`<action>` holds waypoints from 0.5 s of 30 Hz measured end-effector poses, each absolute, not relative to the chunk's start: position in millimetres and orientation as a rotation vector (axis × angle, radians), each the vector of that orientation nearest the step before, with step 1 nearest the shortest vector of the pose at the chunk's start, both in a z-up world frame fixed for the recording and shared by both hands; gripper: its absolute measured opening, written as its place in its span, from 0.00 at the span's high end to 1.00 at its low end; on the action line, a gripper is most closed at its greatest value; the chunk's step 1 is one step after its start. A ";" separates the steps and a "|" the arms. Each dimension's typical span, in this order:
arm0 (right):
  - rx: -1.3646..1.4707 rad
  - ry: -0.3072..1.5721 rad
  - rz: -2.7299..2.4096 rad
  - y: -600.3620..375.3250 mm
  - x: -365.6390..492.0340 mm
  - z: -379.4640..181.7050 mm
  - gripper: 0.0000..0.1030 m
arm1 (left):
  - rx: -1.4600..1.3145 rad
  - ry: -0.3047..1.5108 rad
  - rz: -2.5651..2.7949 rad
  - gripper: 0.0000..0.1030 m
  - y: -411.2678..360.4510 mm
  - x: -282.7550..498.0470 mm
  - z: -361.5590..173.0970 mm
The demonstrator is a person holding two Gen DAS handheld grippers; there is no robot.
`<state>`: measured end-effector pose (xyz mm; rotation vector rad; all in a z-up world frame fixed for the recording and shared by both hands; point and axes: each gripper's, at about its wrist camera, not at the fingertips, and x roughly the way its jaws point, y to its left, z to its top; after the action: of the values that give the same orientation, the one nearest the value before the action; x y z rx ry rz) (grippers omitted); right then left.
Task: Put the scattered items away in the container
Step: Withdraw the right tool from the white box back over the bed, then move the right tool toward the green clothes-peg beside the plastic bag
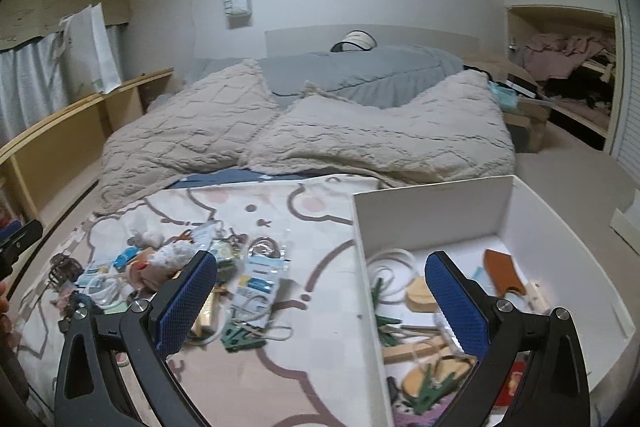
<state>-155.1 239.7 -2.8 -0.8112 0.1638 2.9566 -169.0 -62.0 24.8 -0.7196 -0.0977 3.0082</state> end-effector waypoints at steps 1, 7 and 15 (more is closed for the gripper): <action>-0.811 0.158 2.964 236.7 -155.9 -3.8 0.00 | -0.720 -0.105 3.012 0.00 -65.4 -168.7 24.1; -0.834 0.129 2.989 222.5 -162.2 -14.8 0.00 | -0.761 -0.143 3.033 0.00 -80.5 -170.6 13.6; -0.901 0.060 2.979 209.4 -169.9 -29.5 0.00 | -0.817 -0.149 3.048 0.00 -87.1 -175.2 1.4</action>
<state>-169.9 209.4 -29.5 -0.9013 0.0604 2.9792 -175.2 -87.1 1.4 -0.8166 -0.1489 3.0479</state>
